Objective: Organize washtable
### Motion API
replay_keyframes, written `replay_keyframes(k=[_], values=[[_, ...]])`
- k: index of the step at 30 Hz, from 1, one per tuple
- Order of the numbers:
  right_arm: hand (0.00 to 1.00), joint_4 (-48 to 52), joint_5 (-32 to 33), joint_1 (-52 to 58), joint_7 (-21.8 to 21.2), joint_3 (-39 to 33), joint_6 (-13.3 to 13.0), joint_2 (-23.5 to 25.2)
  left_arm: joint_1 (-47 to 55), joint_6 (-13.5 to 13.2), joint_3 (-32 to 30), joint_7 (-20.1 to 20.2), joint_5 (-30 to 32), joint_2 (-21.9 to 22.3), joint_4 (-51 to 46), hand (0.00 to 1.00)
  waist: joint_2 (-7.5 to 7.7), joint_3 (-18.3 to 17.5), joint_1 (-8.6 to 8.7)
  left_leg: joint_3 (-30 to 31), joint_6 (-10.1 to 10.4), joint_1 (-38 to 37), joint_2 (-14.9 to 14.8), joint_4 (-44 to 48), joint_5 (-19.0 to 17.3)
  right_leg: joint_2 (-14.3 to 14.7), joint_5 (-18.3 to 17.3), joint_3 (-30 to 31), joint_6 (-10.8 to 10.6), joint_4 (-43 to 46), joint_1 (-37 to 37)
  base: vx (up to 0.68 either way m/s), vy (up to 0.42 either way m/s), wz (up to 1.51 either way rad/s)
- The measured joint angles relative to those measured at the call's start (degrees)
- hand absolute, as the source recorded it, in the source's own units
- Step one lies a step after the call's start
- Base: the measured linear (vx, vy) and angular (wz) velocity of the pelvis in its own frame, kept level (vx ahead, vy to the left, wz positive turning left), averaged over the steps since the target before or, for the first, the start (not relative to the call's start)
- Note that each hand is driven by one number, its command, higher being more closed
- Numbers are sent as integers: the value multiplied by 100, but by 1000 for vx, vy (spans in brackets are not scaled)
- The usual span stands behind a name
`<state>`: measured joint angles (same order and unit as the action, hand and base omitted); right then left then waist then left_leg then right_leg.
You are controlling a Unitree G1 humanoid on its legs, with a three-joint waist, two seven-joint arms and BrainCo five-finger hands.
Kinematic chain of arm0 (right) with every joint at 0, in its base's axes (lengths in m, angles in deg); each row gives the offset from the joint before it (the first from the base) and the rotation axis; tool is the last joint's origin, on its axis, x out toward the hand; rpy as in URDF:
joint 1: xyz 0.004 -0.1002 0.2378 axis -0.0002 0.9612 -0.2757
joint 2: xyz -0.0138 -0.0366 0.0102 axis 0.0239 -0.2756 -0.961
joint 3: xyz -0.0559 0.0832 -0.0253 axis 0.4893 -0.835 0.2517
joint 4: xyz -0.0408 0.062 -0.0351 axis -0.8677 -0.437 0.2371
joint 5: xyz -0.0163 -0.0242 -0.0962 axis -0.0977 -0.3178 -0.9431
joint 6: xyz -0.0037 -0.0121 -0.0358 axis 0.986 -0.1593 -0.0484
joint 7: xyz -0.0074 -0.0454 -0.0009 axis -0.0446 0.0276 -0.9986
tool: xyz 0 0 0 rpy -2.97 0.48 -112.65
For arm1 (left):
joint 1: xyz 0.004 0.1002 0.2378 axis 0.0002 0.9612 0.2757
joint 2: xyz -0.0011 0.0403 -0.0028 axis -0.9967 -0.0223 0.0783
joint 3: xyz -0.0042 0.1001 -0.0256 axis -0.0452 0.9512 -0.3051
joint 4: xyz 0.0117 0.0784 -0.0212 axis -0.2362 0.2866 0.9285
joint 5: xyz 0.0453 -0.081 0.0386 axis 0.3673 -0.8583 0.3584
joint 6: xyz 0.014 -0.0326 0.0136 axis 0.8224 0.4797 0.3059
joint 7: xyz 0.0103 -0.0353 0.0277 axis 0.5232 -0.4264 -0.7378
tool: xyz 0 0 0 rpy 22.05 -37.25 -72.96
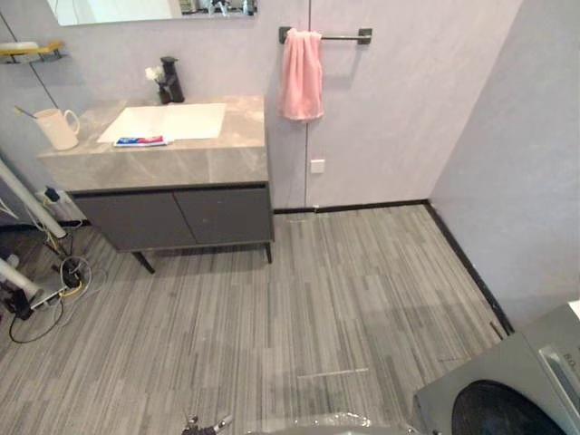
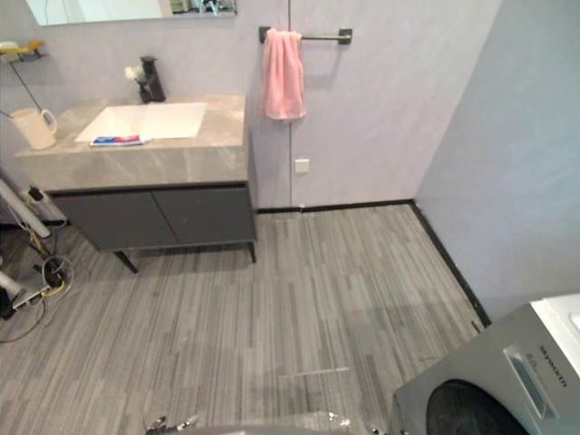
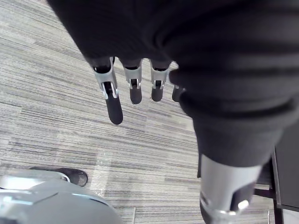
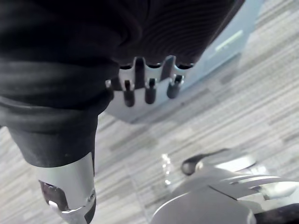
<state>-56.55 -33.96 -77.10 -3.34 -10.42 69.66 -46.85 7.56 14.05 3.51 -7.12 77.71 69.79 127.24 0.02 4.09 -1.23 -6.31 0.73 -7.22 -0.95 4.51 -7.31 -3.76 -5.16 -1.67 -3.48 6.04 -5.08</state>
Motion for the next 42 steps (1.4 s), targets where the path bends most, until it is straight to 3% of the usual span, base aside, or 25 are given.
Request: replay_keyframes(k=[7,31,36,40,41,42], values=[[0,-3,-200,14,-4,-89,9,17,-65,-4,-1,22,39,11,4,0,13,20,-124,9,52,-161,-41,-266,105,60,57,-52,23,-259,-172,28,-23,2],[0,12,-332,-85,-12,-403,8,97,-173,-7,25,25,208,7,5,0,-37,236,-134,-24,153,-246,-202,-423,164,217,94,-142,80,-398,-260,-25,-30,0],[0,75,-314,-113,-10,-432,3,156,-233,-7,-48,25,207,-22,-5,0,20,366,-140,3,212,-132,-203,-290,117,181,-198,-185,133,139,13,-38,-25,5],[0,141,-144,-113,-10,-428,-17,199,-326,-3,-288,35,206,-13,-14,0,80,529,-131,-7,308,561,-404,1158,-534,205,-762,-327,245,944,336,-39,-68,18],[0,166,-94,-119,-7,-420,-20,212,-339,-2,-408,45,201,3,-13,0,90,580,-122,-70,281,731,-497,1729,-615,224,-879,-369,300,1009,325,-31,-72,23],[0,168,-88,-110,-3,-392,-22,203,-369,0,-535,37,153,49,-44,0,91,611,-161,-163,275,1389,-687,3112,-491,264,-949,-365,382,1092,308,3,-94,7]])
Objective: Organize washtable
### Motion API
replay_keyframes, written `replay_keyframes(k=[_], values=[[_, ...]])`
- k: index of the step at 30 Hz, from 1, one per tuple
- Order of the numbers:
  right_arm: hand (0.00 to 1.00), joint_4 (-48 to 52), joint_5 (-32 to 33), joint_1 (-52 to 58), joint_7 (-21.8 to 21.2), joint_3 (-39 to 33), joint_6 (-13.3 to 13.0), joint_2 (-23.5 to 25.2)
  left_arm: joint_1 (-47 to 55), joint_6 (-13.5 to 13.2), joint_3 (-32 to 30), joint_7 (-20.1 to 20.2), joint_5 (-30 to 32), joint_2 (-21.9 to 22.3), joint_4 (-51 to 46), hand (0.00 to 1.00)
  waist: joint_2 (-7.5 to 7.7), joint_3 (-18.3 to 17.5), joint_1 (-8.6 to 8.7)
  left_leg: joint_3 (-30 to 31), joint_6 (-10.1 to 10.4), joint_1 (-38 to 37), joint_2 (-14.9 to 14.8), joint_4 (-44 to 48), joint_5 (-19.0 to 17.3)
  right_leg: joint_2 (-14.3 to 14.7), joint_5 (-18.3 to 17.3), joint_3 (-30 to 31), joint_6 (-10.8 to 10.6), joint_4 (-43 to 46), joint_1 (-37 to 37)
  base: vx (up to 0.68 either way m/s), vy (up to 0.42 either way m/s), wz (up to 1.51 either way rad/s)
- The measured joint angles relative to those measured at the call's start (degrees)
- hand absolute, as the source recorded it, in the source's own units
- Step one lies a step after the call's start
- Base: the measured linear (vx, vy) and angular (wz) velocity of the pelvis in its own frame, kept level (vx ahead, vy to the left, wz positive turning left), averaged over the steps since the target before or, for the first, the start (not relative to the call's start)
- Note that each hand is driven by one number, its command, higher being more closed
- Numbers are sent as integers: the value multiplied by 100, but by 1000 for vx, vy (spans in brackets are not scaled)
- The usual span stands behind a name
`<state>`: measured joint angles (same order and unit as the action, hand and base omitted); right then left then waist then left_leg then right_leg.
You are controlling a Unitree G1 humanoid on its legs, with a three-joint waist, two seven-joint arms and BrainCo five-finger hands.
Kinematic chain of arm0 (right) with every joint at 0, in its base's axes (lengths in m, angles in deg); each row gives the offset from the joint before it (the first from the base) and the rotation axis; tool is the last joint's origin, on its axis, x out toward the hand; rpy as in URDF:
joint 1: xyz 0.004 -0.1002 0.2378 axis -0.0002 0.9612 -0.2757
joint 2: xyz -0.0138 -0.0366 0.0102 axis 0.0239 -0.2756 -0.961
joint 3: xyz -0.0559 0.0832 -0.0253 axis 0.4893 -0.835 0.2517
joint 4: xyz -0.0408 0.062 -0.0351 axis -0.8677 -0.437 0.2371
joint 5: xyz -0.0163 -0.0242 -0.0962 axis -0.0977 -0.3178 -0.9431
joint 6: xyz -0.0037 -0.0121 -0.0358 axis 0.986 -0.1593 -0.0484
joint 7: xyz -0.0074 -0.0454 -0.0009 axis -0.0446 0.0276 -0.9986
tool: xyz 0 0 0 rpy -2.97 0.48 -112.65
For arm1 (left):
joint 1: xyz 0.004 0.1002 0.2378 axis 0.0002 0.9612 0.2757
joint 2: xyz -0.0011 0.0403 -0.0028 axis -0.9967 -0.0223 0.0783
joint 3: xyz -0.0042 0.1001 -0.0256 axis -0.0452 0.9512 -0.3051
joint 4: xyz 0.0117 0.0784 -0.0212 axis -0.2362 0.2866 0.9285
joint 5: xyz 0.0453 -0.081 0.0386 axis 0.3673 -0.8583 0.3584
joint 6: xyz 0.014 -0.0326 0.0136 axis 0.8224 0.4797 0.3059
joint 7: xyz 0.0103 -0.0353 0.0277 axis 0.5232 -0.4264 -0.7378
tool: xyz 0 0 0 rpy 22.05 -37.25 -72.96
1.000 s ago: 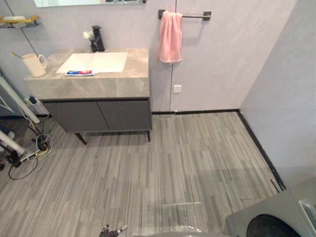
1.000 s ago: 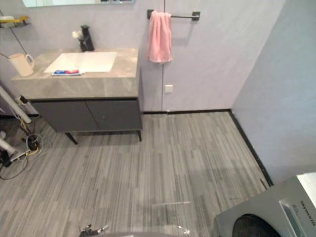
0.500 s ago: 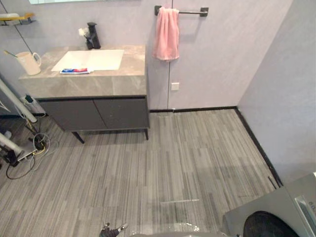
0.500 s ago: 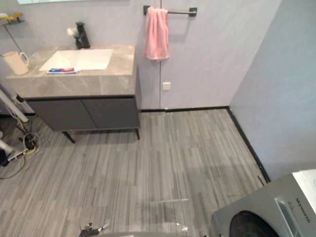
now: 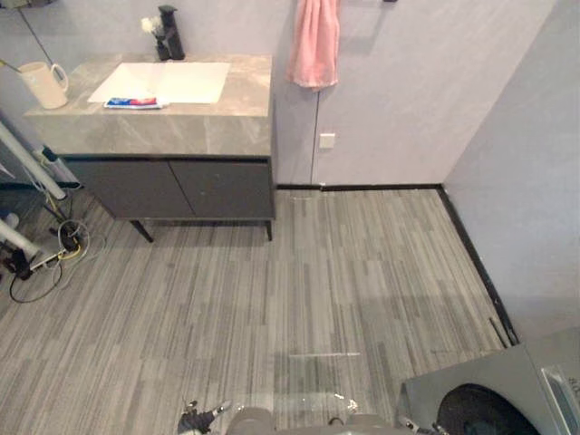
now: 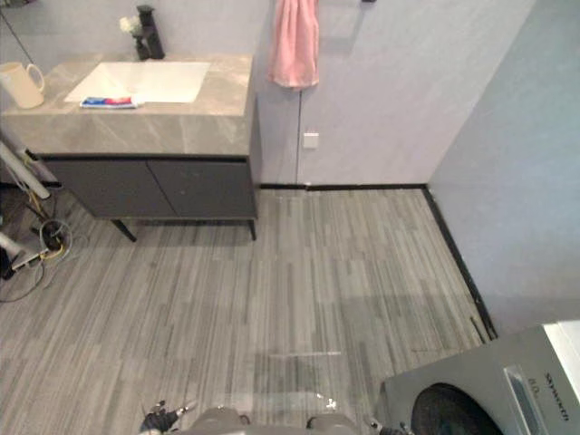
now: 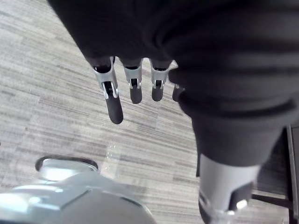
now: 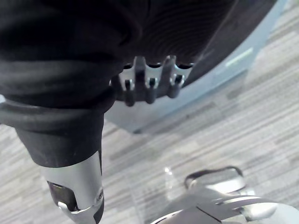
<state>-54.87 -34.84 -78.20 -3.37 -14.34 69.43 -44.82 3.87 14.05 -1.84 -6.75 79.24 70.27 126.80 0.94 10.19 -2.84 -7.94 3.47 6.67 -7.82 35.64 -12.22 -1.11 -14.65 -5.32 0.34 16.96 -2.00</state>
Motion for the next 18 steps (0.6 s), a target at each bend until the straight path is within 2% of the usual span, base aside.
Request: replay_keyframes(k=[2,3,5,7,9,10,11,12,13,14,15,16,18], values=[[0,1,62,7,2,3,1,-23,6,0,-160,-19,-87,86,-31,0,-22,27,-71,9,14,482,-172,1062,391,59,-33,96,66,1,-98,76,-42,-26],[0,-8,110,13,23,25,12,-32,34,-1,-150,-22,-188,97,-72,0,-19,95,-122,9,-1,797,-192,1429,307,41,-67,251,145,-19,-184,136,41,-39],[0,13,179,-58,42,23,11,-42,49,-7,-139,-32,-220,114,-88,0,10,79,-118,-2,19,909,-145,967,169,-5,-118,463,111,-21,-210,191,117,-56],[0,51,179,-173,105,24,9,-58,44,-7,-138,-35,-237,130,-88,0,-24,99,-114,26,22,984,-13,181,173,-72,-188,699,8,-20,-208,240,192,-65],[0,79,176,-184,110,28,3,-101,57,-9,-136,-36,-252,177,-85,0,-103,42,-135,320,35,969,117,-582,179,-115,-342,905,-175,1,-163,261,269,-62],[0,61,177,-199,125,93,18,-119,91,-12,-150,-26,-291,171,-75,0,-165,-16,-151,359,-182,975,183,-510,69,-150,-530,1098,-295,147,-173,342,343,-71],[0,60,172,-148,114,221,21,-15,166,-24,-155,-26,-297,48,-75,0,47,-174,-158,95,-280,941,355,-470,-226,-378,-686,1262,-440,368,-63,381,322,-71],[0,60,171,-125,107,230,18,5,168,-25,-158,-35,-299,4,-63,0,159,-263,-156,-31,-312,917,418,-464,-316,-469,-736,1351,-540,639,47,425,270,-67],[0,67,171,-136,95,242,16,35,140,-22,-157,-37,-308,-39,-36,0,271,-288,-179,-199,-382,748,467,-421,-475,-507,-688,1448,-692,1539,380,500,276,-63],[0,76,170,-154,91,235,0,70,73,-2,-153,-37,-318,-58,13,0,230,-255,-181,-308,-481,499,468,-382,-608,-498,-473,1458,-1016,2574,663,410,230,-55],[0,85,171,-156,89,211,-12,72,52,0,-153,-38,-318,-64,35,0,232,-256,-176,-350,-500,349,467,-378,-666,-495,-413,1401,-1130,3042,783,382,203,-41],[0,89,169,-173,88,189,-55,75,14,6,-144,-48,-305,-66,46,0,227,-250,-170,-405,-523,4,459,-436,-780,-509,-424,1159,-1109,3753,1006,371,118,-32],[0,110,165,-268,88,194,-88,83,27,19,-139,-53,-284,-84,52,0,220,-248,-122,-521,-492,-502,396,-756,-833,-551,-520,653,-917,4038,1333,428,88,-26]])
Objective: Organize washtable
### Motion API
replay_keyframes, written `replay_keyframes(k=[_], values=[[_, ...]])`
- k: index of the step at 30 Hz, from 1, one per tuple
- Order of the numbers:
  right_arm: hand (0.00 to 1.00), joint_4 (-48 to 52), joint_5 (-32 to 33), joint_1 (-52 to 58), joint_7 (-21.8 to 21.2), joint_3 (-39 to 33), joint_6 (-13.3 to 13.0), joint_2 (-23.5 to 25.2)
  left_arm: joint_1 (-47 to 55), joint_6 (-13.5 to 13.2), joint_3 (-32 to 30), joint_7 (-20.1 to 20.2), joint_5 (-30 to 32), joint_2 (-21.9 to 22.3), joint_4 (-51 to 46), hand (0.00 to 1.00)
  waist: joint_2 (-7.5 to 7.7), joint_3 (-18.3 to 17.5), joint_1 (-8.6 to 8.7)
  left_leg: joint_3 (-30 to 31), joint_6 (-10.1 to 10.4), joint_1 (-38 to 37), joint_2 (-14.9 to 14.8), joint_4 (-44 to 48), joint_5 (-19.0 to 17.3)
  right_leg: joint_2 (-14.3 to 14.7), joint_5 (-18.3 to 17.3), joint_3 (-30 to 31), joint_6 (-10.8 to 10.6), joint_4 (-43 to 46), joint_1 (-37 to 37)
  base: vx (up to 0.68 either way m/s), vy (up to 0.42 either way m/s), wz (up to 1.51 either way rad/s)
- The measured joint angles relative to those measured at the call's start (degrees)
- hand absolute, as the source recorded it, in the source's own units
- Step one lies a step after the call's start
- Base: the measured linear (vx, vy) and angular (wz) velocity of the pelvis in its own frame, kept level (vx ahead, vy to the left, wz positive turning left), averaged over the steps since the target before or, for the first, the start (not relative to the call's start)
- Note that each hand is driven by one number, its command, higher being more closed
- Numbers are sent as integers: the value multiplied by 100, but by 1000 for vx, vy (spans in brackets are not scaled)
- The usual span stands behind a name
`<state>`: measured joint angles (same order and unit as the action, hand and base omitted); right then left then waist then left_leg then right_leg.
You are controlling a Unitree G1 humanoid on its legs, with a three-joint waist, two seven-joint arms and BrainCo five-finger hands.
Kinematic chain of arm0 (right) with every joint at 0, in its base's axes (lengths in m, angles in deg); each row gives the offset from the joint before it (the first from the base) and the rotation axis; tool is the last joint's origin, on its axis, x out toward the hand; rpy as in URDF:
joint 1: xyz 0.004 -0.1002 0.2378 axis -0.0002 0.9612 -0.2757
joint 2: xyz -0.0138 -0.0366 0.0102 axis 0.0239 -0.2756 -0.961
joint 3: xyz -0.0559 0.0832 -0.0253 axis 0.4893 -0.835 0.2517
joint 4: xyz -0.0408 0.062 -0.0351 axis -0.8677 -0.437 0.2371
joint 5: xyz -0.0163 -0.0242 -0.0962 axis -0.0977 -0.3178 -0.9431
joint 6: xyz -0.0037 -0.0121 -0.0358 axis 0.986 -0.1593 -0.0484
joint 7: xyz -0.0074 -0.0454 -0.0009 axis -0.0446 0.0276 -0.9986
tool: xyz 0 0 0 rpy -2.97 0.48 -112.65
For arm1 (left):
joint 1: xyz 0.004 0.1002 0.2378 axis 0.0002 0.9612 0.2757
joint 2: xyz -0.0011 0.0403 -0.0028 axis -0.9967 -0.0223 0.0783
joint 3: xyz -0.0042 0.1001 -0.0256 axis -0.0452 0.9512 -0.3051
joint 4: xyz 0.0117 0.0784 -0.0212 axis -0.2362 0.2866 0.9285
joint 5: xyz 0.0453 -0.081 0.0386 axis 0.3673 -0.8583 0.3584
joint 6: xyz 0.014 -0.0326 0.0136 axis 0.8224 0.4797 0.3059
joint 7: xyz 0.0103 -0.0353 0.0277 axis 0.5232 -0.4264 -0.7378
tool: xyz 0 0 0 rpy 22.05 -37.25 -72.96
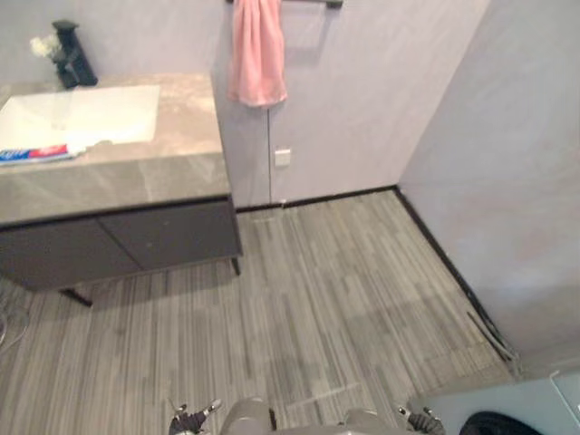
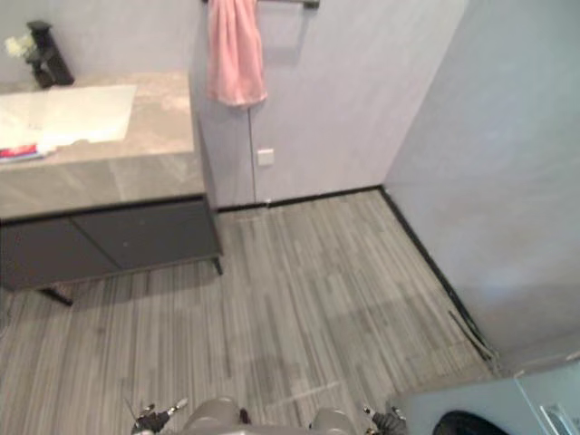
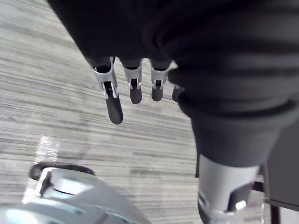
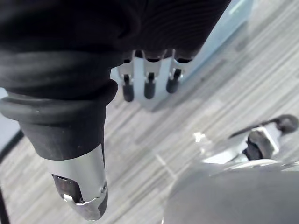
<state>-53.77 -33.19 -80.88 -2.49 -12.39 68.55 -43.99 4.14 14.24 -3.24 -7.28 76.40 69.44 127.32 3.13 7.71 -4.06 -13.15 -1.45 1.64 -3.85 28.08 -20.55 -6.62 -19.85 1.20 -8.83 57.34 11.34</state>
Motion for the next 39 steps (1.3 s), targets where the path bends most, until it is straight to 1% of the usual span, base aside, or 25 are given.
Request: replay_keyframes(k=[2,3,5,7,8,9,10,11,13,14,16,18,21,22,24,25,26,27,29,30,31,33,34,36,39], values=[[0,26,0,-180,-2,4,-54,118,-183,1,22,4,-13,38,-5,0,-75,42,1,-92,56,-474,-130,-506,10,-33,-96,-810,193,-429,522,337,-12,-15],[0,29,-6,-233,-8,-2,-56,110,-230,1,41,6,-14,56,-5,0,-107,67,0,-123,91,-628,-161,-642,30,-33,-89,-979,207,-668,591,357,-32,-11],[0,21,4,-287,-16,14,-55,42,-390,-10,135,8,-13,157,-4,0,-213,103,31,-138,165,-1020,-243,-1015,71,28,96,-1222,481,-1523,719,346,-52,4],[0,1,1,-353,-15,9,-54,50,-514,-24,336,27,-7,284,0,0,-219,106,68,-58,301,-1290,-253,-1263,84,228,592,-972,698,-2470,837,475,-164,31],[0,-5,3,-352,-13,7,-44,83,-535,-30,340,36,22,359,-14,0,-170,84,102,142,398,-1434,-222,-1293,30,246,1078,-831,800,-2845,795,574,-258,58],[0,-35,3,-408,-37,13,-40,63,-548,-46,315,25,14,412,-3,0,-239,59,166,439,480,-1451,-317,-1014,-17,267,1307,-871,885,-2632,705,500,-247,62],[0,-47,0,-440,-65,24,-34,17,-535,-46,314,29,14,434,-5,0,-341,49,184,615,488,-1260,-436,-590,1,331,1222,-948,893,-2664,629,475,-282,55],[0,-43,-1,-451,-104,18,-30,-58,-571,-66,279,38,14,522,-26,0,-504,64,192,973,463,-691,-593,596,214,431,1043,-1097,979,-2765,467,358,-252,30],[0,-13,1,-500,-104,10,-30,-166,-571,-69,209,30,14,602,-22,0,-688,178,134,1187,363,151,-888,2355,827,678,900,-1151,1152,-3026,65,445,-285,3],[0,-42,5,-513,-96,11,-20,-177,-494,-85,182,42,-7,602,-69,0,-747,235,89,1083,386,414,-1105,3105,809,834,849,-1123,1235,-3282,-365,444,-243,-19],[0,-49,10,-507,-100,39,-18,-103,-538,-85,236,45,-8,525,-120,0,-634,294,4,832,383,711,-1173,3529,805,878,760,-1037,1307,-3627,-978,405,-184,-22],[0,-47,12,-519,-103,63,-17,-36,-536,-125,298,54,-4,500,-255,0,-538,302,4,549,379,1126,-1103,3269,802,854,666,-1017,1298,-3933,-1372,325,-130,-5],[0,-53,16,-561,-105,19,12,21,-545,-154,318,66,-3,524,-323,0,-508,339,-1,-106,368,1371,-780,1458,796,752,573,-1004,1185,-4257,-1877,426,6,0],[0,-53,13,-574,-105,-1,14,63,-548,-157,327,70,-1,520,-331,0,-457,358,-8,-372,364,1352,-530,539,842,661,551,-1020,1148,-4417,-2071,500,101,1],[0,-110,7,-609,-108,-1,4,75,-536,-161,424,67,-4,482,-324,0,-473,354,-14,-598,401,1275,-206,-760,1153,618,474,-991,1007,-4657,-2288,393,124,-15],[0,-268,5,-632,-110,6,11,81,-547,-190,456,78,-14,471,-290,0,-460,346,-78,-555,-34,1181,-118,-982,1717,618,399,-843,897,-4758,-2450,423,172,-46],[0,-275,5,-629,-113,7,17,146,-571,-199,453,135,-2,452,-286,0,-362,288,-154,-598,-314,1098,34,-1014,1733,500,370,-718,849,-4714,-2543,446,170,-41],[0,-269,1,-608,-115,6,14,180,-568,-199,455,166,5,416,-281,0,-304,263,-142,-599,-358,1043,96,-1040,1668,434,371,-715,848,-4613,-2507,460,158,-9],[0,-251,-8,-570,-117,-29,-11,234,-570,-194,493,177,5,346,-253,0,-183,237,-158,-560,-479,873,263,-1066,1523,253,363,-640,827,-3611,-2183,457,167,32],[0,-245,-13,-549,-118,-113,-13,223,-579,-186,496,177,3,290,-231,0,-88,244,-140,-403,-509,652,444,-1044,1315,139,541,-533,404,-2310,-1748,461,166,59],[0,-223,-15,-532,-120,-114,-15,220,-612,-169,484,174,4,264,-214,0,-49,260,-125,-264,-504,488,542,-1010,1149,54,683,-471,146,-1427,-1439,454,141,63],[0,-177,-14,-461,-129,-186,-45,171,-636,-74,459,164,9,298,-136,0,-104,307,-102,107,-527,2,687,-1019,877,43,567,-523,291,-267,-892,416,91,91],[0,-112,-13,-406,-128,-185,-64,146,-660,-68,468,165,16,302,-100,0,-139,316,-14,322,-515,-216,698,-1050,797,45,464,-697,314,-258,-709,471,69,133],[0,-53,-10,-281,-130,-201,-77,143,-663,-73,473,163,16,294,-63,0,-143,339,6,585,-504,-590,700,-1253,765,50,304,-913,448,-627,-470,371,7,103],[0,2,11,-241,-156,-238,-123,170,-635,-71,478,161,59,294,-12,0,-141,334,13,993,-404,-1106,676,-1559,614,70,348,-960,529,-1888,143,396,-53,60]])
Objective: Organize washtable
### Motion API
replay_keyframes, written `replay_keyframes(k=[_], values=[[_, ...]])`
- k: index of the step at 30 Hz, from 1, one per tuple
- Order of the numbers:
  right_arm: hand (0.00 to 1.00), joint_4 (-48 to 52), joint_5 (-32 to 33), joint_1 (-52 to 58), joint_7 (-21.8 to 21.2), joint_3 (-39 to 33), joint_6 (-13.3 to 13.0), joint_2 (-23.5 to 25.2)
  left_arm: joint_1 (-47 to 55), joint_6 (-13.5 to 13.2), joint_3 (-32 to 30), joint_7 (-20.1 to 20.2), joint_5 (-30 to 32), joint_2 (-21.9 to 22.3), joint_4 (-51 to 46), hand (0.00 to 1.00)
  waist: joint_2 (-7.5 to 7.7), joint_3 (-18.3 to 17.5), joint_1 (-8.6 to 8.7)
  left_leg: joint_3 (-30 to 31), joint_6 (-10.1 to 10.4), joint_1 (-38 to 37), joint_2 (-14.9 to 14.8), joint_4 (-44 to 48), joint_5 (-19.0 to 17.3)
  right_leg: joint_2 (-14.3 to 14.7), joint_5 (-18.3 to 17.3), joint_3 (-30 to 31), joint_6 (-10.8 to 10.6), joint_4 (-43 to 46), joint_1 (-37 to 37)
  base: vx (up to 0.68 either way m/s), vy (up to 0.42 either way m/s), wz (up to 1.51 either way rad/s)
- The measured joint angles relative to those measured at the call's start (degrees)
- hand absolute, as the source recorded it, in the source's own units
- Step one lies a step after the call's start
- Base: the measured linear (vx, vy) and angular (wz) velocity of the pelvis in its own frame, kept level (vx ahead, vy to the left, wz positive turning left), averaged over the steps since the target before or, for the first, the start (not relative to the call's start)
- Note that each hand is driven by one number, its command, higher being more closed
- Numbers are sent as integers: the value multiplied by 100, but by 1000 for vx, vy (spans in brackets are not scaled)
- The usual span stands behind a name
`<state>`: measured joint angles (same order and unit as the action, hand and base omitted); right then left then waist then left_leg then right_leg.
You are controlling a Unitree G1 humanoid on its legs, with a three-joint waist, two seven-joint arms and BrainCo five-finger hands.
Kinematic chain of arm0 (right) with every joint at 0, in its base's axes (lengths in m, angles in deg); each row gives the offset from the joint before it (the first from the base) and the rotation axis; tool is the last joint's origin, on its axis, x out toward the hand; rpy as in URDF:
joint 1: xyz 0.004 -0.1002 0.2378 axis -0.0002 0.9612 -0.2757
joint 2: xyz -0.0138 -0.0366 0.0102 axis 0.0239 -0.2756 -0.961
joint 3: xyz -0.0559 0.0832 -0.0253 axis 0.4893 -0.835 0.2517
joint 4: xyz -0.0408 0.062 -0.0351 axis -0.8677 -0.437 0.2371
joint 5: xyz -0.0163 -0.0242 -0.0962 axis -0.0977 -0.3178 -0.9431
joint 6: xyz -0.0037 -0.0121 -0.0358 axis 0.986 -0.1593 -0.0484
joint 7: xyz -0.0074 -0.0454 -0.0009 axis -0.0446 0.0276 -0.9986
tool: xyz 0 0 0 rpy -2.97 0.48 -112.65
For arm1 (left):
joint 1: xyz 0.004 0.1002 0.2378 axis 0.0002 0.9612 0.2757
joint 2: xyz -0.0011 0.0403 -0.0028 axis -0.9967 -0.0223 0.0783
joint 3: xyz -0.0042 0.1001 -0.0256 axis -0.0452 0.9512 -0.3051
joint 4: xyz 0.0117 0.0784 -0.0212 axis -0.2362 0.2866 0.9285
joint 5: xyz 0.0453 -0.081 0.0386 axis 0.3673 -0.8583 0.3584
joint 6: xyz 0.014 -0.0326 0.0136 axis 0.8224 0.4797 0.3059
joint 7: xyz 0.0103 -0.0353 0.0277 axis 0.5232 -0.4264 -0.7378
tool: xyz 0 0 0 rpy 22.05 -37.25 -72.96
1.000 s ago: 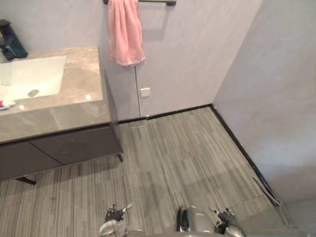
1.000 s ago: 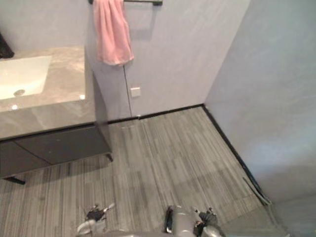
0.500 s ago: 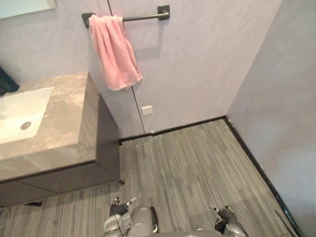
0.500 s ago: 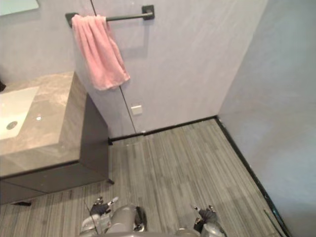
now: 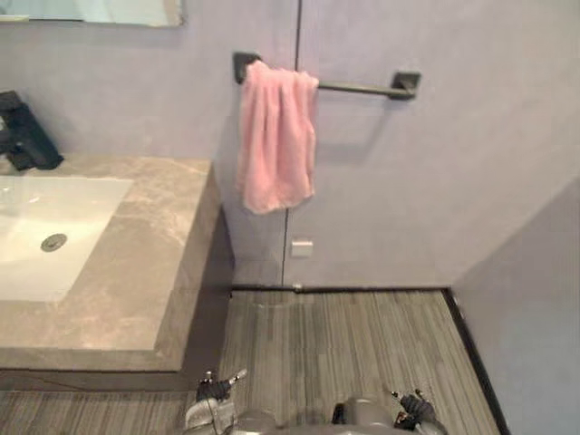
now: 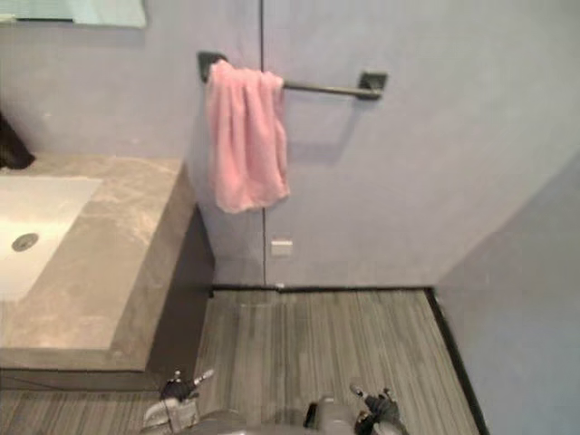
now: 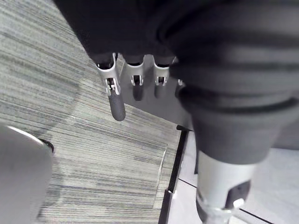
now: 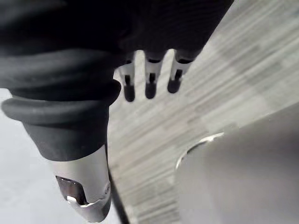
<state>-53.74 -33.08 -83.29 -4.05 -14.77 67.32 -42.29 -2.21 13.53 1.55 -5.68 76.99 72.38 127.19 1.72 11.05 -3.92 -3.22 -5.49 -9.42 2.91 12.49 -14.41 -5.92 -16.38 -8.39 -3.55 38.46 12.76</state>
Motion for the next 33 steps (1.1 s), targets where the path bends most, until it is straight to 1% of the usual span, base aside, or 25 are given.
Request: replay_keyframes(k=[1,2,4,5,6,7,8,9,10,11,12,13,14,16,17,18,19,21,23,25,26,27,28,29,33], values=[[0,-3,-3,-27,-28,2,11,-16,7,2,9,0,34,4,5,0,-2,0,-2,88,71,-126,-25,-38,-109,2,117,-24,136,-546,162,519,-140,44],[0,-4,-9,-41,-66,2,14,-17,14,4,11,0,48,6,6,0,-3,-1,-1,176,174,-250,-64,-41,-252,51,310,-44,339,-978,241,455,-138,34],[0,-8,-8,-40,-68,4,16,-8,27,3,11,4,57,9,6,0,0,-25,9,350,318,-408,-160,-29,-497,194,585,68,488,-1266,243,565,-221,47],[0,-20,-5,-46,-68,2,22,32,54,4,9,7,64,28,8,0,-6,-69,19,501,456,-460,-261,87,-637,227,1054,17,410,-1291,143,575,-257,69],[0,-28,-6,-63,-71,-6,21,8,59,5,10,11,73,53,13,0,-21,-89,24,551,535,-419,-336,311,-682,239,1028,-117,423,-1234,98,587,-285,81],[0,-48,-6,-69,-73,9,30,-57,9,0,-6,21,84,96,3,0,-124,-110,42,554,589,78,-473,1357,-667,295,864,-302,495,-1276,-35,555,-295,76],[0,-33,-5,-70,-76,8,29,-138,-30,2,-72,19,84,132,4,0,-298,-57,34,508,993,745,-624,2858,-412,392,721,-447,566,-1381,-286,524,-290,60],[0,-6,-7,-81,-71,12,28,-191,-28,1,-126,16,85,181,3,0,-374,-29,-6,460,1107,1067,-801,3587,-227,487,669,-455,601,-1464,-447,498,-246,22],[0,-54,4,-127,-64,29,47,-259,-22,-16,-221,7,61,246,-47,0,-453,-5,-22,211,1108,1418,-1105,4456,-235,648,615,-450,682,-1635,-810,476,-185,-14],[0,-62,15,-143,-64,120,48,-254,-3,-9,-184,12,66,221,-45,0,-438,8,-17,-11,1110,1604,-1310,4697,-239,687,596,-414,710,-1760,-1148,458,-161,-21],[0,-59,49,-145,-64,202,45,-248,-15,-12,-150,12,67,185,-56,0,-402,18,-15,-90,1108,1665,-1358,4622,-241,670,597,-396,711,-1842,-1302,399,-143,-29],[0,-44,74,-157,-66,232,43,-192,-22,-13,-18,17,76,173,-98,0,-323,30,-10,-334,1033,1689,-1460,4162,-285,608,597,-379,710,-1984,-1544,276,-106,-27],[0,-43,101,-152,-66,232,43,-170,-22,-12,31,16,77,158,-122,0,-304,27,-13,-419,1026,1710,-1494,3830,-288,581,596,-375,709,-2045,-1636,298,-99,-39],[0,1,115,-154,-62,229,45,-151,-25,-11,78,11,79,158,-176,0,-303,28,-12,-463,1018,1820,-1494,2591,-254,514,536,-280,608,-2235,-1881,298,11,-36],[0,9,113,-144,-55,224,46,-162,-27,-9,99,0,80,173,-174,0,-338,9,6,-447,1049,1830,-1460,1809,-112,537,490,-245,528,-2253,-1908,322,107,-28],[0,28,113,-102,-51,220,46,-200,-23,-8,223,-4,80,187,-161,0,-431,-34,16,-299,892,1845,-1466,1128,708,631,406,-219,395,-2243,-1929,292,165,-22],[0,-7,111,-118,-47,227,61,-179,-41,-9,262,6,81,124,-139,0,-419,-51,-4,-215,1021,1831,-1415,1112,828,610,302,-145,323,-2206,-1948,210,150,-7],[0,-12,108,-62,-50,232,114,-34,-77,-10,277,-1,83,-14,-93,0,-129,-122,1,-233,992,1704,-1215,901,850,411,273,-110,273,-2100,-1951,144,112,12],[0,-38,99,21,-54,242,117,72,-92,-6,303,0,99,-136,-22,0,86,-225,-2,-286,873,1538,-974,597,932,154,252,-98,219,-2060,-1956,135,112,16],[0,-51,81,23,-58,247,119,111,-87,-5,312,1,122,-148,13,0,84,-242,5,-345,791,1387,-841,383,993,23,295,-81,147,-2073,-1970,70,136,3],[0,-51,62,25,-64,249,117,109,-78,-5,343,1,125,-144,19,0,139,-276,5,-386,753,1267,-768,207,1042,-35,321,-55,106,-2078,-2013,24,116,-4],[0,-54,45,26,-63,250,118,109,-71,-7,382,1,127,-147,32,0,115,-267,1,-409,735,1212,-745,137,1071,-43,337,-36,81,-2086,-2053,-23,63,-10],[0,-61,39,34,-63,254,118,107,-56,-10,417,1,137,-154,93,0,72,-257,4,-424,727,1097,-682,-56,1161,-80,375,34,25,-2142,-2060,-42,56,-15],[0,-59,35,61,-63,266,114,99,-56,-9,421,-1,169,-154,136,0,100,-331,4,-446,719,981,-631,-307,1255,-124,405,88,3,-2216,-2068,-53,36,-16],[0,-59,33,163,-60,279,108,70,44,-15,448,-6,143,-152,188,0,46,-354,34,-458,765,569,-574,-1217,1693,-115,484,89,-25,-2377,-2158,-92,-8,-4]])
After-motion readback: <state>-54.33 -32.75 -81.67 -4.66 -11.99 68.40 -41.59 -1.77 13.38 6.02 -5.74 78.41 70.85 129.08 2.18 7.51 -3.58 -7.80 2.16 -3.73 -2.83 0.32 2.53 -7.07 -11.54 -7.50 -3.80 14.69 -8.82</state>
